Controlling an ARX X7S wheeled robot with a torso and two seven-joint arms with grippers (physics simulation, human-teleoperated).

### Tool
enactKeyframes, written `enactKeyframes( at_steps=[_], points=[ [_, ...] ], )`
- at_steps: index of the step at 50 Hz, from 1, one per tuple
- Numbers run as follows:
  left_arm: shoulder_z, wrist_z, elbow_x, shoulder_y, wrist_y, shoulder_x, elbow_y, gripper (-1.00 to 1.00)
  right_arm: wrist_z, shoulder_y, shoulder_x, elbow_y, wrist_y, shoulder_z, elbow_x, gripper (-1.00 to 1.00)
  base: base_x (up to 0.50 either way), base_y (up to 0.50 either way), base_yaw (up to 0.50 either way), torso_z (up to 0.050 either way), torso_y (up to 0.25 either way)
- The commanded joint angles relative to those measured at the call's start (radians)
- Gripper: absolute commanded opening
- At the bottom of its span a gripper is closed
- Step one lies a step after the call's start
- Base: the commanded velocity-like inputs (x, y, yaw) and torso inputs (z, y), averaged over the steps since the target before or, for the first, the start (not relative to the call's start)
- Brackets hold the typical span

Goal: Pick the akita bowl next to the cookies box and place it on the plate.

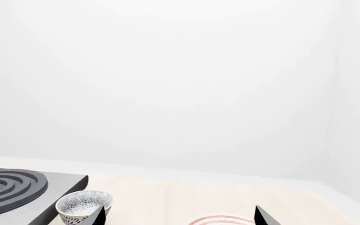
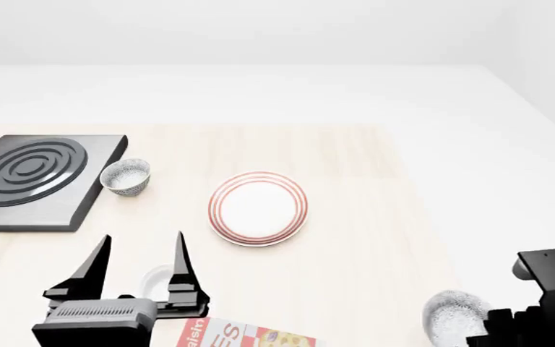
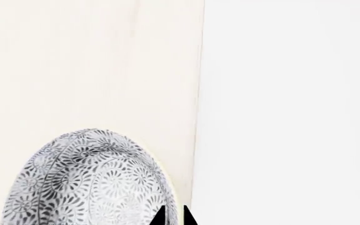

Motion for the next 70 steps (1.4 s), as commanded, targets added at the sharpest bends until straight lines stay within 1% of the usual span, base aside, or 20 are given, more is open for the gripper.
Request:
enactKeyframes(
  at_steps=[1,10,18,21,25,27,29,35,39,43,44,46,47,48,52,58,61,63,66,70],
  points=[
    [-0.008,0.026,0.027,0.001,0.011,0.016,-0.010,1.00,0.048,0.079,0.028,-0.125,0.072,0.070,0.099,-1.00,0.00,0.00,0.00,0.000,0.000],
    [-0.008,0.024,0.019,-0.006,0.011,0.015,-0.020,1.00,0.100,0.303,-0.018,-0.160,0.179,0.021,0.164,-1.00,0.00,0.00,0.00,0.000,0.000],
    [-0.006,0.022,0.013,-0.005,0.011,0.013,-0.026,1.00,0.117,0.501,-0.106,-0.087,0.167,0.012,0.147,-1.00,0.00,0.00,0.00,0.000,0.000],
    [-0.004,0.021,0.007,-0.005,0.001,0.011,-0.022,1.00,0.029,0.615,-0.186,-0.043,0.149,-0.053,0.050,-1.00,0.00,0.00,0.00,0.000,0.000],
    [0.001,0.022,0.005,-0.008,0.002,0.013,-0.031,1.00,-0.054,0.710,-0.254,0.018,0.105,-0.120,-0.062,-1.00,0.00,0.00,0.00,0.000,0.000],
    [0.000,0.022,0.003,-0.012,0.005,0.014,-0.040,1.00,-0.104,0.767,-0.302,0.078,0.043,-0.172,-0.165,-1.00,0.00,0.00,0.00,0.000,0.000],
    [-0.003,0.019,0.006,-0.009,0.012,0.014,-0.041,1.00,-0.152,0.788,-0.352,0.159,-0.053,-0.182,-0.235,-1.00,0.00,0.00,0.00,0.000,0.000],
    [-0.024,0.005,0.012,0.005,0.035,0.006,-0.035,1.00,-0.275,0.843,-0.478,0.372,-0.199,-0.252,-0.359,-1.00,0.00,0.00,0.00,0.000,0.000],
    [-0.017,0.008,0.020,0.005,0.042,0.005,-0.042,1.00,-0.392,0.922,-0.602,0.600,-0.317,-0.310,-0.451,-1.00,0.00,0.00,0.00,0.000,0.000],
    [-0.015,0.007,0.016,-0.008,0.034,0.005,-0.049,1.00,-0.519,1.022,-0.736,0.896,-0.457,-0.372,-0.553,-1.00,0.00,0.00,0.00,0.000,0.000],
    [-0.016,0.007,0.015,-0.013,0.034,0.006,-0.054,1.00,-0.583,1.069,-0.800,1.046,-0.529,-0.368,-0.568,-1.00,0.00,0.00,0.00,0.000,0.000],
    [-0.018,0.005,0.015,-0.010,0.036,0.005,-0.050,1.00,-0.663,1.121,-0.877,1.250,-0.625,-0.378,-0.600,-1.00,0.00,0.00,0.00,0.000,0.000],
    [-0.020,0.004,0.012,-0.009,0.036,0.004,-0.050,1.00,-0.696,1.147,-0.934,1.384,-0.707,-0.379,-0.619,-1.00,0.00,0.00,0.00,0.000,0.000],
    [-0.022,0.002,0.011,-0.007,0.035,0.002,-0.046,1.00,-0.701,1.145,-0.949,1.407,-0.722,-0.361,-0.623,-1.00,0.00,0.00,0.00,0.000,0.000],
    [-0.034,-0.011,0.010,0.011,0.040,-0.003,-0.027,1.00,-0.671,1.097,-0.996,1.409,-0.738,-0.229,-0.705,-1.00,0.00,0.00,0.00,0.000,0.000],
    [-0.044,-0.017,0.016,0.034,0.060,-0.008,-0.039,1.00,-0.712,1.073,-1.085,1.409,-0.670,0.067,-0.946,-1.00,0.00,0.00,0.00,0.000,0.000],
    [-0.054,-0.016,0.007,0.027,0.062,-0.011,-0.064,1.00,-0.719,1.070,-1.089,1.409,-0.686,0.062,-0.869,-1.00,0.00,0.00,0.00,0.000,0.000],
    [-0.058,-0.021,0.007,0.039,0.067,-0.011,-0.060,1.00,-0.701,1.059,-1.089,1.409,-0.706,-0.032,-0.765,-1.00,0.00,0.00,0.00,0.000,0.000],
    [-0.059,-0.025,0.009,0.056,0.078,-0.010,-0.061,1.00,-0.703,1.047,-1.089,1.409,-0.725,-0.095,-0.653,-1.00,0.00,0.00,0.00,0.000,0.003],
    [-0.060,-0.031,0.013,0.087,0.090,-0.012,-0.049,1.00,-0.656,1.036,-1.089,1.409,-0.688,-0.047,-0.651,-1.00,0.00,0.00,0.00,0.000,0.000]
  ],
)
